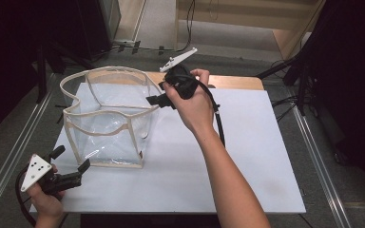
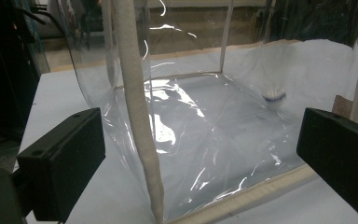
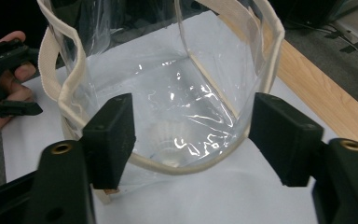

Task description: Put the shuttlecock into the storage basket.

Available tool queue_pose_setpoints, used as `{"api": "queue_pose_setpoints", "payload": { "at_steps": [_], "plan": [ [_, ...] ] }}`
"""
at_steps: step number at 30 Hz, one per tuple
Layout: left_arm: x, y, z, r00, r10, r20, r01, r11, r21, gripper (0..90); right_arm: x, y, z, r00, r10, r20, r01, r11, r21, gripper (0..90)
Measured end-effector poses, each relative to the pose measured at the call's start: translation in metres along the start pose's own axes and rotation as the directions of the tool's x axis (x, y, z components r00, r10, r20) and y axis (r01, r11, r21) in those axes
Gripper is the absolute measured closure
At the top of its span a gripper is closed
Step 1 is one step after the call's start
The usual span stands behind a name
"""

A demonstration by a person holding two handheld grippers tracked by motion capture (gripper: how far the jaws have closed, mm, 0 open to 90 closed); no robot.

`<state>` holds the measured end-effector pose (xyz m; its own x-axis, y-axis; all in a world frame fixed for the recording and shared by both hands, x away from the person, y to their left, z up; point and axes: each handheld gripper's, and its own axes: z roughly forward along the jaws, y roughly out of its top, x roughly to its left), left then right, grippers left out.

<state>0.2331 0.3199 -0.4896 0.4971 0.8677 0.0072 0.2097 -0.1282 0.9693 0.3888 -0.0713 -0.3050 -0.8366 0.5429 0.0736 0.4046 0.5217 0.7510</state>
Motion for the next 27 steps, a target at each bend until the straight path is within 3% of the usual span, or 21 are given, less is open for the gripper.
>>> {"api": "queue_pose_setpoints", "payload": {
  "at_steps": [7, 9, 11, 15, 20, 27],
  "plan": [
    [0.0, 0.0, 0.0, 1.0, 0.001, 0.0, -0.001, 1.0, -0.001, 1.7, -0.002, -0.009, -0.007, 0.9997, 0.022, 0.012, -0.022, 0.999, -0.03, 7.7],
    [0.0, 0.0, 0.0, 1.0, 0.002, 0.001, -0.002, 1.0, 0.001, 1.8, 0.0, -0.012, -0.009, 0.9987, 0.027, 0.043, -0.025, 0.999, -0.042, 0.0],
    [-0.001, 0.0, 0.0, 1.0, 0.003, 0.001, -0.003, 1.0, 0.0, 1.8, 0.002, -0.016, -0.01, 0.9955, 0.031, 0.09, -0.027, 0.999, -0.043, 0.0],
    [0.0, 0.0, 0.0, 1.0, 0.006, 0.001, -0.006, 1.0, 0.001, 1.8, 0.003, -0.023, -0.012, 0.9918, 0.034, 0.123, -0.029, 0.999, -0.041, 0.0],
    [-0.001, 0.0, 0.0, 0.9999, 0.01, 0.0, -0.01, 0.9999, 0.004, 1.8, 0.0, -0.036, -0.015, 0.9929, 0.056, 0.105, -0.049, 0.997, -0.062, 0.0],
    [-0.002, 0.0, 0.001, 0.9999, 0.013, -0.001, -0.013, 0.9999, 0.007, 1.8, -0.003, -0.055, -0.023, 0.9903, 0.065, 0.123, -0.056, 0.995, -0.078, 0.0]
  ]
}}
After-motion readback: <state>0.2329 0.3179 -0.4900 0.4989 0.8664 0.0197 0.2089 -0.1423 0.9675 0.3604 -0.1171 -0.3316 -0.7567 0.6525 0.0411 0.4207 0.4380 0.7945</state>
